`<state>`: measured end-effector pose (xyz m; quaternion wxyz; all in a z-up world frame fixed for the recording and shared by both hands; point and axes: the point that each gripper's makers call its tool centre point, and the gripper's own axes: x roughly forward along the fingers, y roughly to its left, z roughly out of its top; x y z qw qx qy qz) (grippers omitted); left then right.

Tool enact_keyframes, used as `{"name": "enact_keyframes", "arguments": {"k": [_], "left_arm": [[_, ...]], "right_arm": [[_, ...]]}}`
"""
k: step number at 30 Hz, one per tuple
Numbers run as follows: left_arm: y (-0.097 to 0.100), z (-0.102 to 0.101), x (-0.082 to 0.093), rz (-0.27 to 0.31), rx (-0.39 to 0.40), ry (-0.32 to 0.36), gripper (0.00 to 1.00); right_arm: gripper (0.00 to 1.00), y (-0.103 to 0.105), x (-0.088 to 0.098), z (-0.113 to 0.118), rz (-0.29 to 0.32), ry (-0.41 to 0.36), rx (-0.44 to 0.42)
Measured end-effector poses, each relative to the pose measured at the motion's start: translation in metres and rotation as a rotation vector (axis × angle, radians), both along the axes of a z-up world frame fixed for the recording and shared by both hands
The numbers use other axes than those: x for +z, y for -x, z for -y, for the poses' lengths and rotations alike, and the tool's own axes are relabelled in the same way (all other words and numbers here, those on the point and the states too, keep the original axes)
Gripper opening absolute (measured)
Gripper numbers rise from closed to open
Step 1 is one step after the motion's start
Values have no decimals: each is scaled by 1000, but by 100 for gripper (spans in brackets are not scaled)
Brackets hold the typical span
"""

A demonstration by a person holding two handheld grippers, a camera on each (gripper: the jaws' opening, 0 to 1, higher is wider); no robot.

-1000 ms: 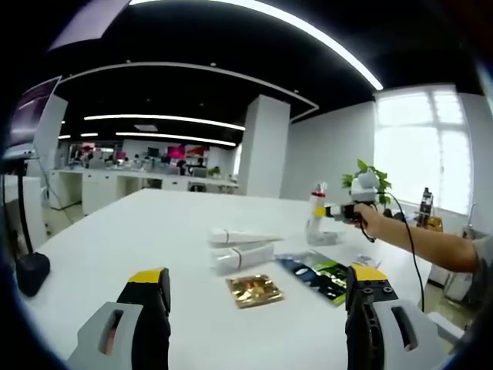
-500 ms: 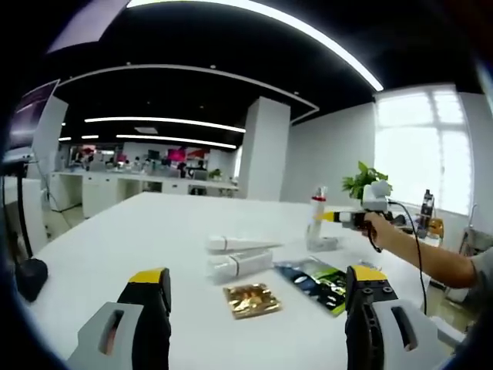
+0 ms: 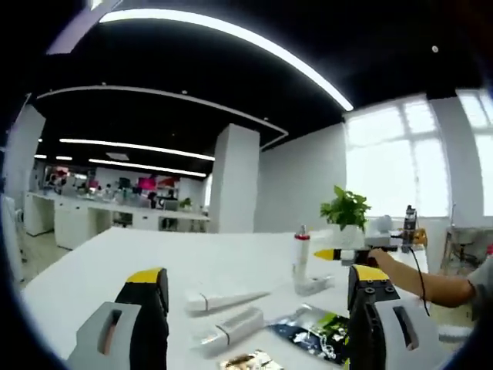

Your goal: Arrange the skincare products in the storage area until every visible bottle or jar stands upright without overlapping.

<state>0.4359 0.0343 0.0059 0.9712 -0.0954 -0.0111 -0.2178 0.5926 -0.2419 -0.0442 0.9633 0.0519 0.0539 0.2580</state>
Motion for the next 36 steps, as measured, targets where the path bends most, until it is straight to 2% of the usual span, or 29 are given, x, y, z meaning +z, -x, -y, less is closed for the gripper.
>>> {"name": "enact_keyframes", "arguments": {"k": [2,6,9,11,14,15,17,19,21,23,24,27,28,33,36], "left_arm": [[-22,-13,0,-16,16,29,99],[-61,-31,-3,-37,50,-18,93],[-83,-31,-18,-85,26,-98,84],[-95,-27,-33,-135,-5,-161,83],[-111,-29,-49,-186,2,-232,82],[-113,-30,-51,-187,5,-247,81],[-120,-30,-62,-232,15,-326,81],[-127,-30,-76,-294,11,-458,81],[-128,-30,-85,-332,24,-538,81],[-135,-31,-86,-332,28,-607,80],[-137,-27,-85,-330,21,-604,80],[-145,-29,-89,-351,24,-707,80],[-148,-25,-92,-374,11,-721,80],[-160,-11,-96,-383,-14,-710,79],[-162,-7,-105,-407,-51,-746,76]], "right_arm": [[35,0,0,-2,16,24,10],[35,2,-3,-6,-1,19,40],[35,3,-4,-9,7,38,57],[34,4,-3,-11,9,38,71],[34,3,-8,-14,3,38,83],[34,2,-9,-14,2,44,83],[34,-1,-14,-13,-9,66,81],[34,-3,-15,-15,-16,59,87],[34,-1,-17,-18,-26,47,96],[34,0,-18,-23,-43,22,110],[34,3,-16,-24,-39,12,118],[34,5,-18,-29,-37,31,134],[34,5,-19,-29,-36,40,137],[34,9,-11,-32,-19,14,159],[33,15,-3,-35,7,-9,188]]}}
